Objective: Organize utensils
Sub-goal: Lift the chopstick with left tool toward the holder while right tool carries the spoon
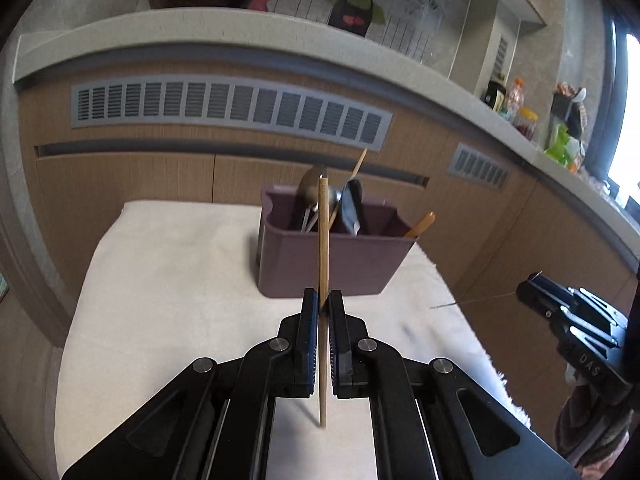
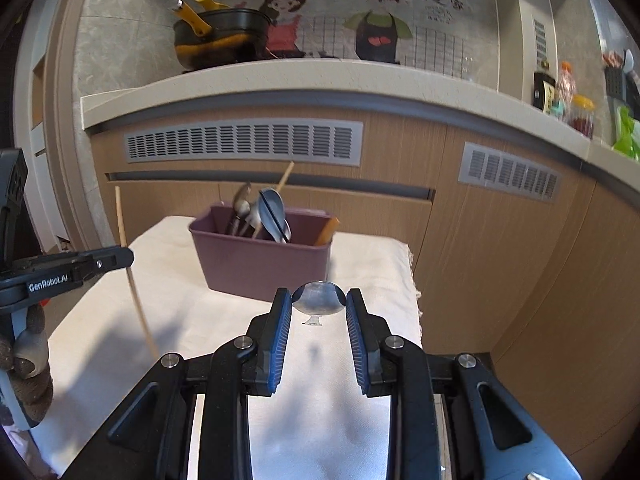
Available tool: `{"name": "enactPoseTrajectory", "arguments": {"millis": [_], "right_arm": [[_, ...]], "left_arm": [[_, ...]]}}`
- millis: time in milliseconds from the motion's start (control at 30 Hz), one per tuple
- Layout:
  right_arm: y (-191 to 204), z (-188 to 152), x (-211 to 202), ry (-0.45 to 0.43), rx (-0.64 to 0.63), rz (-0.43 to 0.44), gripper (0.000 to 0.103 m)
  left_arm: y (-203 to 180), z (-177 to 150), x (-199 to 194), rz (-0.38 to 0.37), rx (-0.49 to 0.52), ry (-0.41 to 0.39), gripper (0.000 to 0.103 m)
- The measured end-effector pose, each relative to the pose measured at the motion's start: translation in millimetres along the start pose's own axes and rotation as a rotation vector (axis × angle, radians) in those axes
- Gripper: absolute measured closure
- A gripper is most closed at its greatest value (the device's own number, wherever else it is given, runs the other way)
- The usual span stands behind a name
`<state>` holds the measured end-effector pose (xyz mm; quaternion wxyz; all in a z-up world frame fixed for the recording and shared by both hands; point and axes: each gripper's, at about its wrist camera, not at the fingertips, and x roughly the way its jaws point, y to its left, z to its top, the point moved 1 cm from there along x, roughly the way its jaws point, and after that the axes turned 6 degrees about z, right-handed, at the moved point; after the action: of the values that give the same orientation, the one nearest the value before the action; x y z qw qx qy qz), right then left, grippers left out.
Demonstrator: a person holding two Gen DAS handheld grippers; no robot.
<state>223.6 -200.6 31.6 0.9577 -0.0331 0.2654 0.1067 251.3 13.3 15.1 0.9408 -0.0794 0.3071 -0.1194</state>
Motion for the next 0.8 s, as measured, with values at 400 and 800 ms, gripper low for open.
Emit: {"name": "enactPoseTrajectory", "arguments": {"millis": [400, 800], "right_arm": [[14, 18, -21, -0.026, -0.046, 0.009, 0.078], [15, 161, -76, -0.26, -0.139, 0.021, 0.078]], "left_arm": [[-15, 19, -42, -0.026, 0.035, -0.099, 0.098], [-62, 144, -107, 0.0, 0.18, -0.383, 0.098]]}}
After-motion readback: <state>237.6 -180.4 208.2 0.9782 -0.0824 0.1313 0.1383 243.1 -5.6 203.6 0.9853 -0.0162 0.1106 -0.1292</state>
